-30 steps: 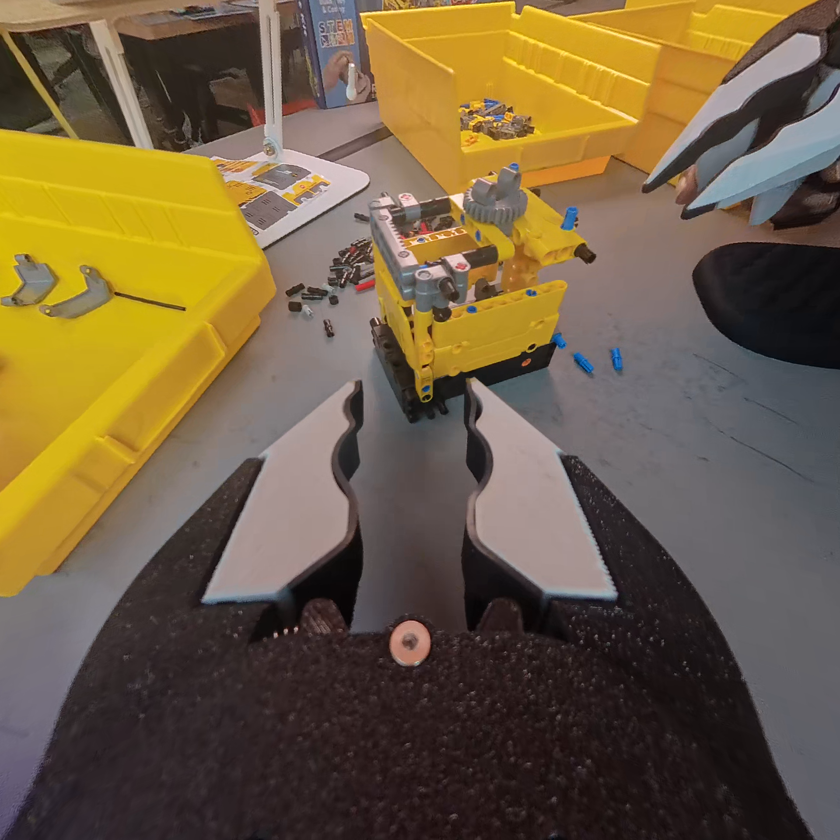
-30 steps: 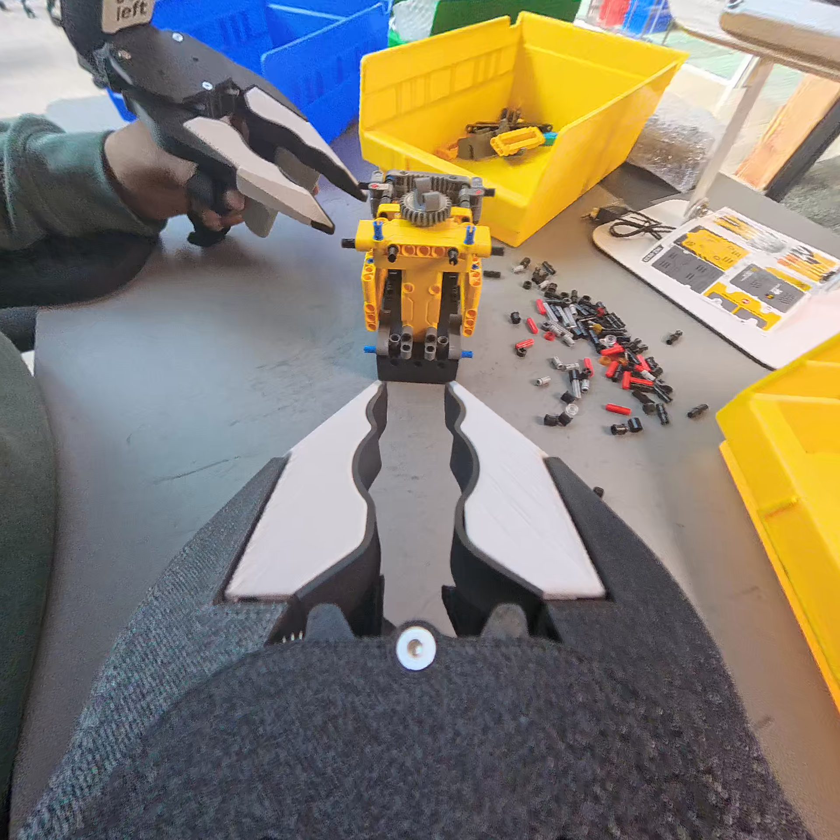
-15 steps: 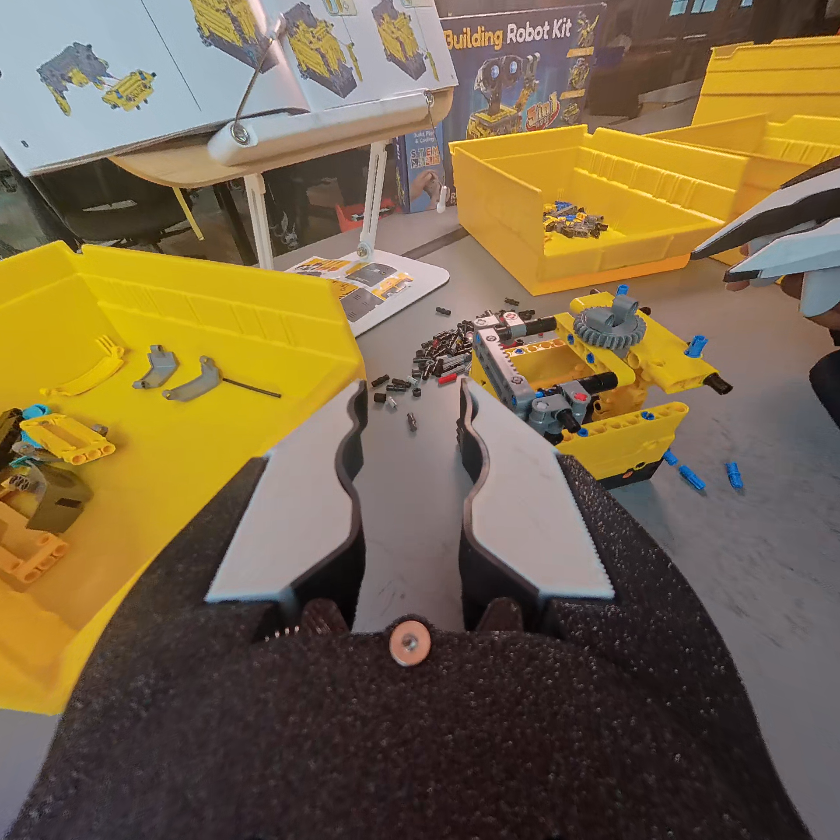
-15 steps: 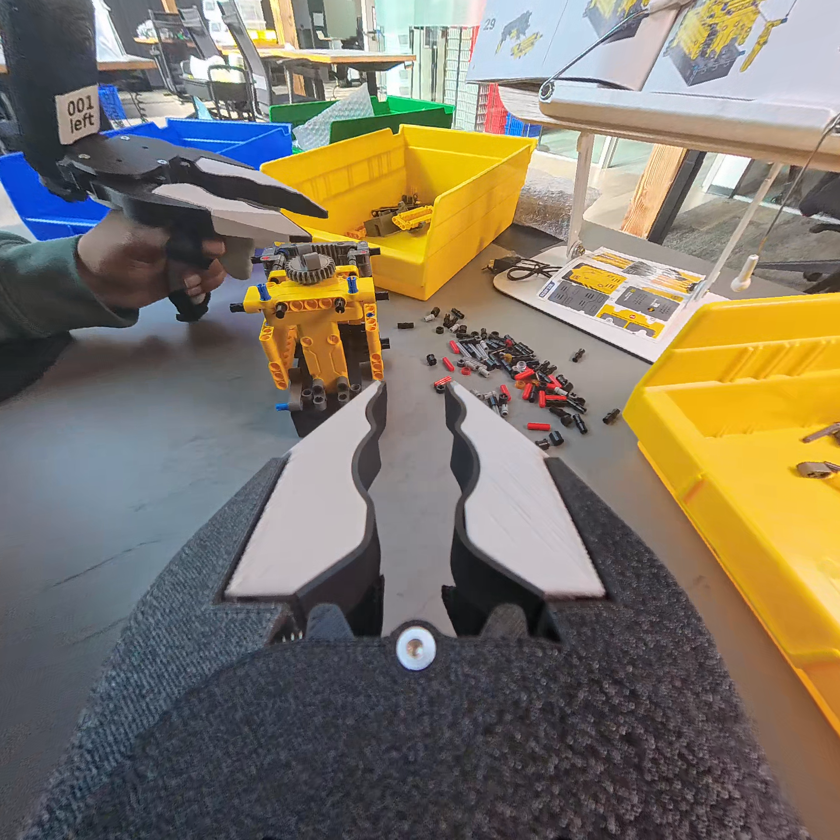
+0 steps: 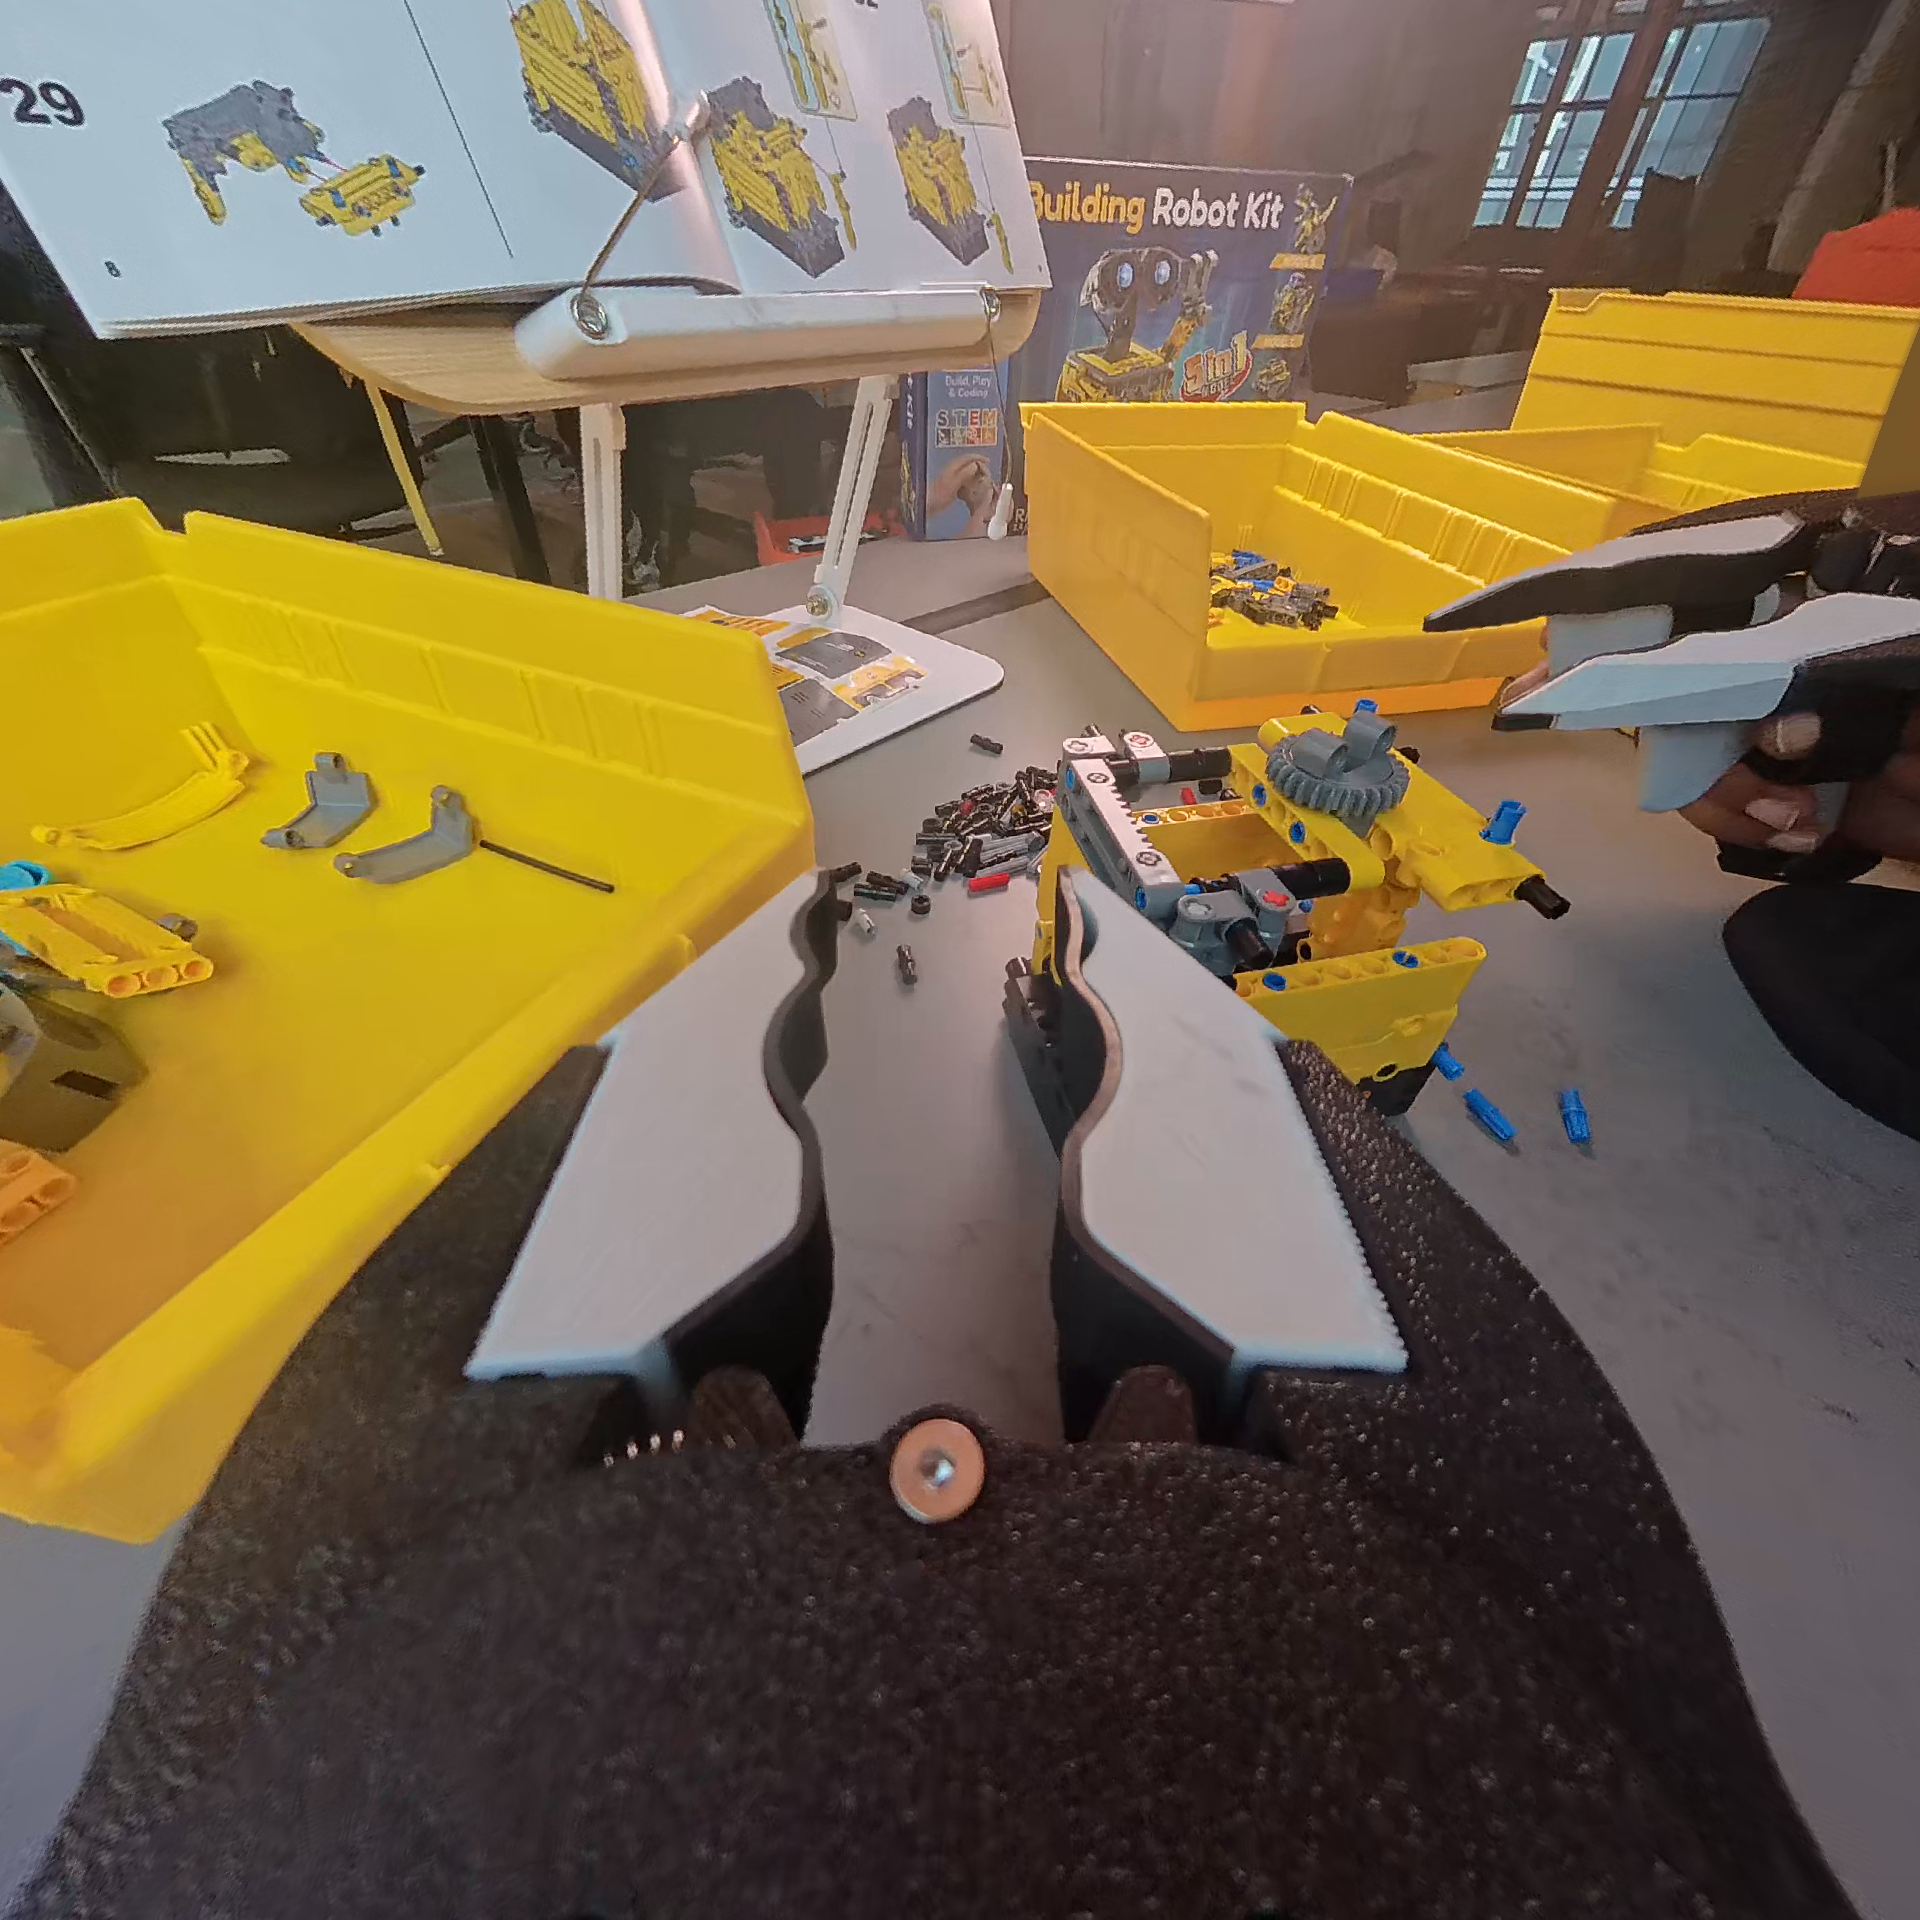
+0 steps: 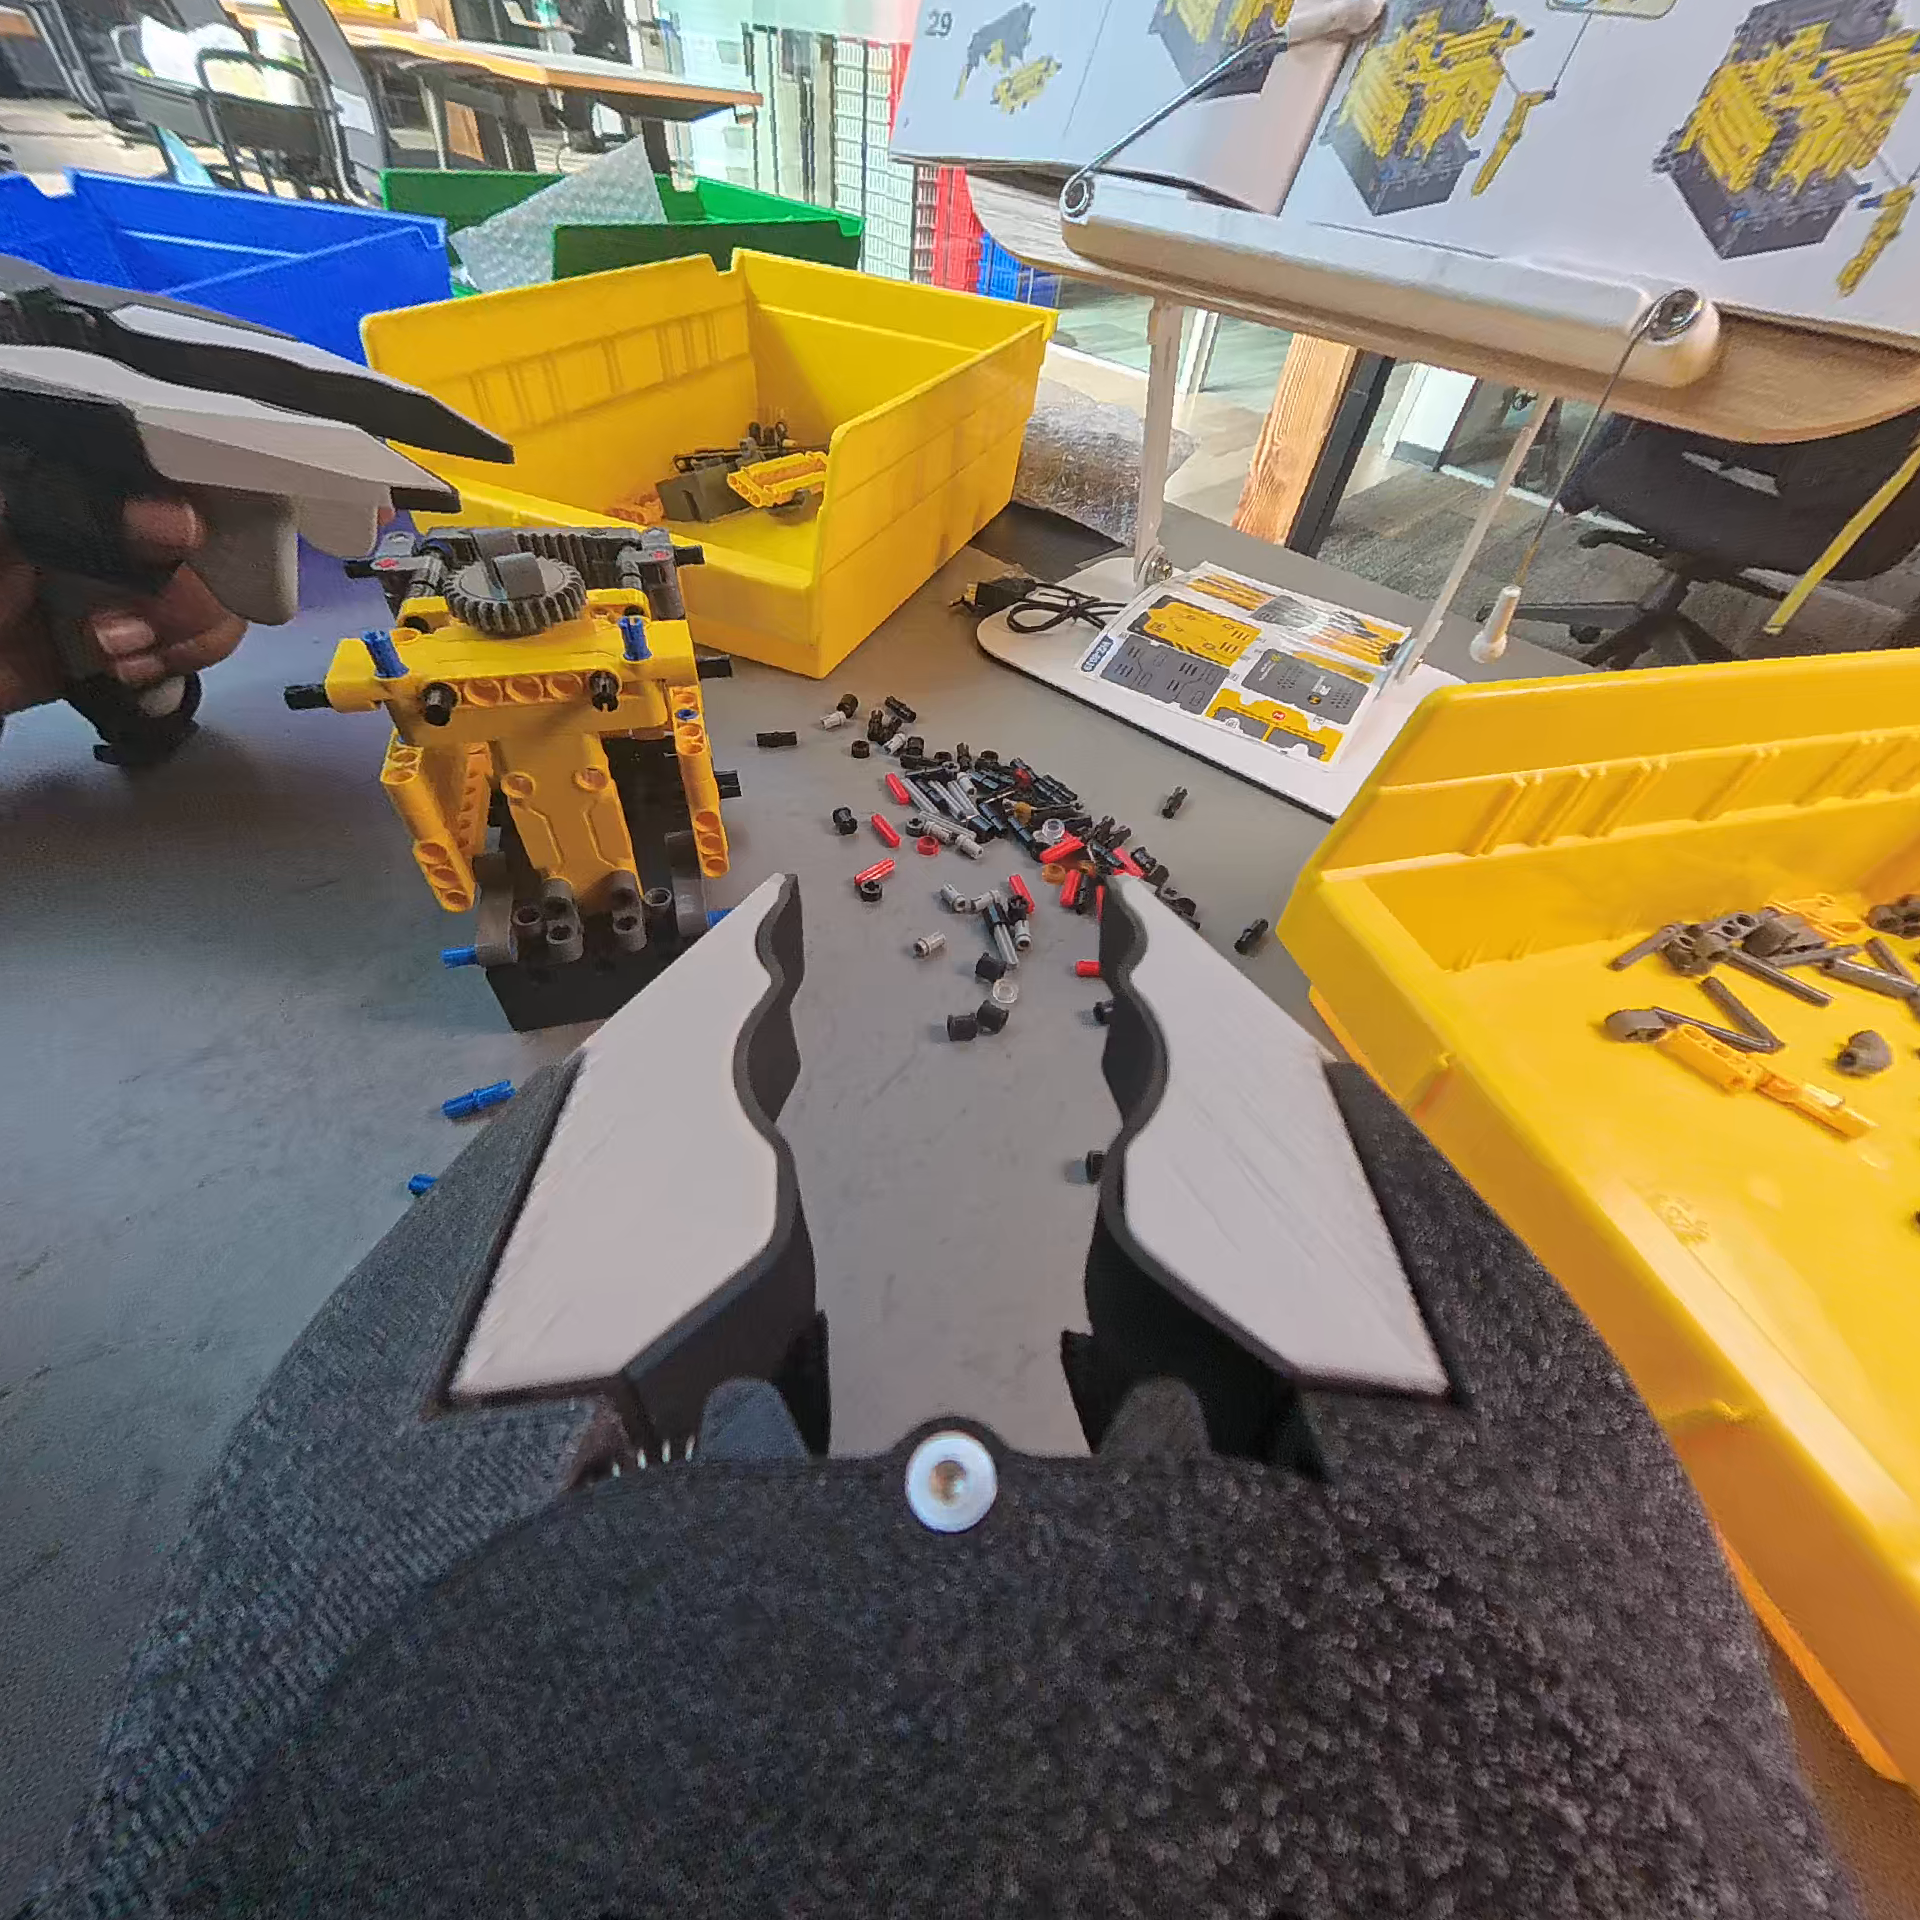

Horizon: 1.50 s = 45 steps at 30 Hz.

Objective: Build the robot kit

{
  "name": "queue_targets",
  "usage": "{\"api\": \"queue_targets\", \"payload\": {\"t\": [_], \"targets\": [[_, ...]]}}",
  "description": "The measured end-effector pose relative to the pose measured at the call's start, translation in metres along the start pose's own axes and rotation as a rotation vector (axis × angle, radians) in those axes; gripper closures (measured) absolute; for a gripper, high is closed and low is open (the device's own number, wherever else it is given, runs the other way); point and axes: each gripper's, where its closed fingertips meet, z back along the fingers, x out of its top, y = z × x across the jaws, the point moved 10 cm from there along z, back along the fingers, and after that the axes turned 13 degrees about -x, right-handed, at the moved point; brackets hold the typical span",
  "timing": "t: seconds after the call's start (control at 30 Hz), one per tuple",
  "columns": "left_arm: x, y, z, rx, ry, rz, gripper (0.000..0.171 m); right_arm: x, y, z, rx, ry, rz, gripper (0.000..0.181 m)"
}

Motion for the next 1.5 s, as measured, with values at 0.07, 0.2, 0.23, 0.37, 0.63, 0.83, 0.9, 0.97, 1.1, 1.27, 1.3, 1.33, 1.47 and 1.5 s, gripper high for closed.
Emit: {"api": "queue_targets", "payload": {"t": [0.07,0.2,0.23,0.37,0.63,0.83,0.9,0.97,1.1,1.27,1.3,1.33,1.47,1.5], "targets": [[0.0,0.0,-0.001,-0.002,0.008,-0.004,0.13,0.004,-0.001,0.004,-0.019,-0.03,0.003,0.124],[0.0,-0.006,-0.001,0.004,0.013,-0.051,0.13,0.027,-0.011,0.028,-0.08,-0.12,-0.027,0.128],[0.0,-0.007,-0.001,0.007,0.016,-0.059,0.13,0.034,-0.016,0.038,-0.096,-0.138,-0.045,0.131],[-0.001,-0.007,-0.003,0.018,0.024,-0.069,0.13,0.061,-0.047,0.087,-0.208,-0.157,-0.014,0.138],[-0.001,-0.004,-0.002,0.037,0.017,-0.046,0.131,0.064,-0.143,0.163,-0.491,-0.065,0.062,0.142],[-0.001,-0.006,-0.003,0.059,0.037,-0.07,0.131,0.044,-0.19,0.166,-0.543,0.125,0.147,0.143],[-0.002,-0.006,-0.004,0.066,0.045,-0.076,0.131,0.037,-0.203,0.162,-0.55,0.166,0.185,0.149],[-0.002,-0.006,-0.004,0.071,0.051,-0.08,0.132,0.03,-0.215,0.156,-0.539,0.227,0.205,0.151],[-0.002,-0.007,-0.005,0.083,0.059,-0.085,0.132,0.03,-0.234,0.137,-0.46,0.264,0.238,0.16],[-0.003,-0.006,-0.007,0.084,0.081,-0.085,0.132,0.06,-0.257,0.061,-0.135,0.386,0.383,0.166],[-0.003,-0.007,-0.007,0.084,0.082,-0.09,0.132,0.063,-0.264,0.041,-0.078,0.435,0.429,0.166],[-0.003,-0.007,-0.007,0.082,0.084,-0.097,0.132,0.065,-0.273,0.02,-0.064,0.471,0.484,0.172],[-0.004,-0.008,-0.007,0.056,0.098,-0.104,0.132,0.053,-0.297,-0.055,0.104,0.647,0.644,0.176],[-0.004,-0.008,-0.006,0.051,0.098,-0.102,0.132,0.047,-0.298,-0.07,0.149,0.695,0.676,0.175]]}}
